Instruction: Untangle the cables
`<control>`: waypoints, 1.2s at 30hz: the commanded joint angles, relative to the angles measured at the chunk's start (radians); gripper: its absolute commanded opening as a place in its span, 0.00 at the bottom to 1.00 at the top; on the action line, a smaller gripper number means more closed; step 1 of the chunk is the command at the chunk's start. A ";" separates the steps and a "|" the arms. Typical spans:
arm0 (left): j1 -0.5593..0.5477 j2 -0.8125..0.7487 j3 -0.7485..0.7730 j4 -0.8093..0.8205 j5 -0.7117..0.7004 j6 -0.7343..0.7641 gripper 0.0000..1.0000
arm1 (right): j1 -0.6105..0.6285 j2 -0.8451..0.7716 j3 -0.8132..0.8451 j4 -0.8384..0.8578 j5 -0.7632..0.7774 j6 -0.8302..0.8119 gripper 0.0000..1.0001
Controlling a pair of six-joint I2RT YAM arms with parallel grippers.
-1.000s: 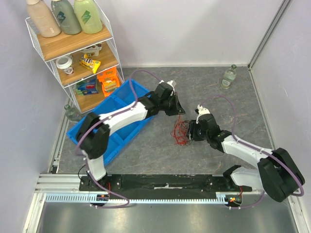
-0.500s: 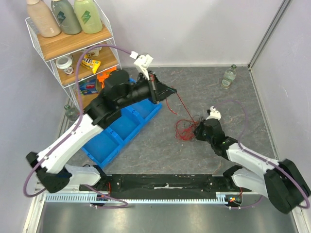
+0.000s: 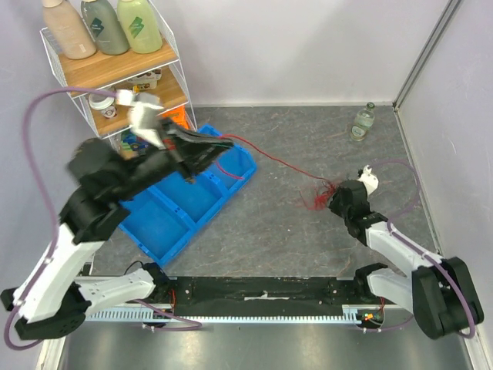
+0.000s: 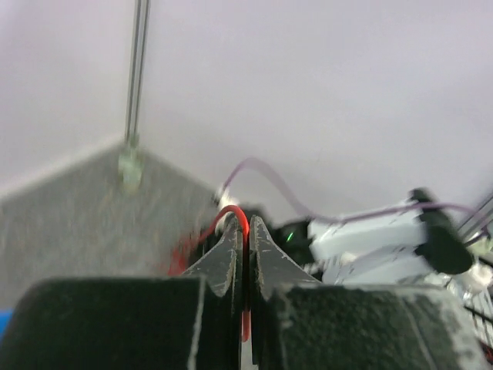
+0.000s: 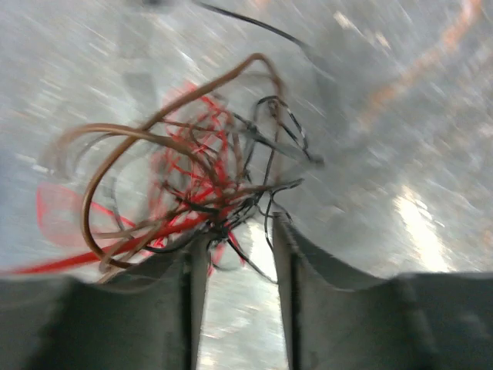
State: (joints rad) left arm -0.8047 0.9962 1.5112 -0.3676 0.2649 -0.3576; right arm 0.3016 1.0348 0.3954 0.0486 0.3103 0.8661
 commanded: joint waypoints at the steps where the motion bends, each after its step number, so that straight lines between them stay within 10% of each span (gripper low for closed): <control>1: 0.004 -0.068 0.086 0.203 -0.015 0.032 0.02 | -0.015 0.051 -0.007 -0.138 -0.040 -0.111 0.51; 15: 0.004 0.016 0.352 0.108 -0.101 0.146 0.02 | -0.016 -0.039 0.080 -0.283 0.026 -0.203 0.98; 21: 0.004 -0.001 0.448 0.121 -0.112 0.151 0.02 | -0.021 0.001 0.117 -0.291 -0.019 -0.237 0.98; 26: 0.002 0.012 0.423 0.105 -0.102 0.129 0.02 | 0.010 -0.120 0.106 -0.158 -0.374 -0.450 0.98; 36: 0.004 0.004 0.392 0.108 -0.113 0.123 0.02 | 0.517 -0.064 0.163 0.064 -0.510 -0.657 0.98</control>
State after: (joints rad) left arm -0.8032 0.9936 1.9049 -0.2592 0.1596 -0.2516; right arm 0.6197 0.9276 0.5251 -0.0513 -0.1417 0.3527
